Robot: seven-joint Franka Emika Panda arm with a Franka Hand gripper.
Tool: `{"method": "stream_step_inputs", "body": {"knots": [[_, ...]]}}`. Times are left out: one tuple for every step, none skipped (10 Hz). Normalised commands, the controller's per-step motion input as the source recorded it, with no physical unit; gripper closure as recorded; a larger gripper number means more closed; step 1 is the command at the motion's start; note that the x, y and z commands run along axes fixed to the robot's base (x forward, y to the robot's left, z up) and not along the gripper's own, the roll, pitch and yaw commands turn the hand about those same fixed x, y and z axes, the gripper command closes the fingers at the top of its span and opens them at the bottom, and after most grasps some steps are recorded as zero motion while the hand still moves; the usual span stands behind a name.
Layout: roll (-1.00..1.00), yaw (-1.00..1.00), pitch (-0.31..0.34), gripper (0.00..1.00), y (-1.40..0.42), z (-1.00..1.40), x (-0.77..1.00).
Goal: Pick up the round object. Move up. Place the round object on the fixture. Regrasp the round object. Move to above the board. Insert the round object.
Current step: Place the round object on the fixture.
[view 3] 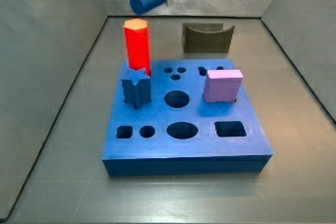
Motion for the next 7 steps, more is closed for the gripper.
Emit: {"method": "stream_step_inputs", "body": {"knots": [[-0.12, 0.00, 0.054, 1.00, -0.01, 0.74, -0.01], [-0.14, -0.01, 0.065, 1.00, 0.00, 0.51, -0.01], [-0.14, -0.02, 0.070, 1.00, 0.00, 0.42, 0.00], [-0.15, -0.03, 0.090, 1.00, 0.00, 0.19, 0.01], [-0.16, 1.00, 0.014, 1.00, -0.40, 0.25, 1.00], [-0.16, 1.00, 0.017, 1.00, -0.39, 0.21, 1.00], [-0.14, 1.00, 0.032, 1.00, -0.37, 0.20, 1.00]]}}
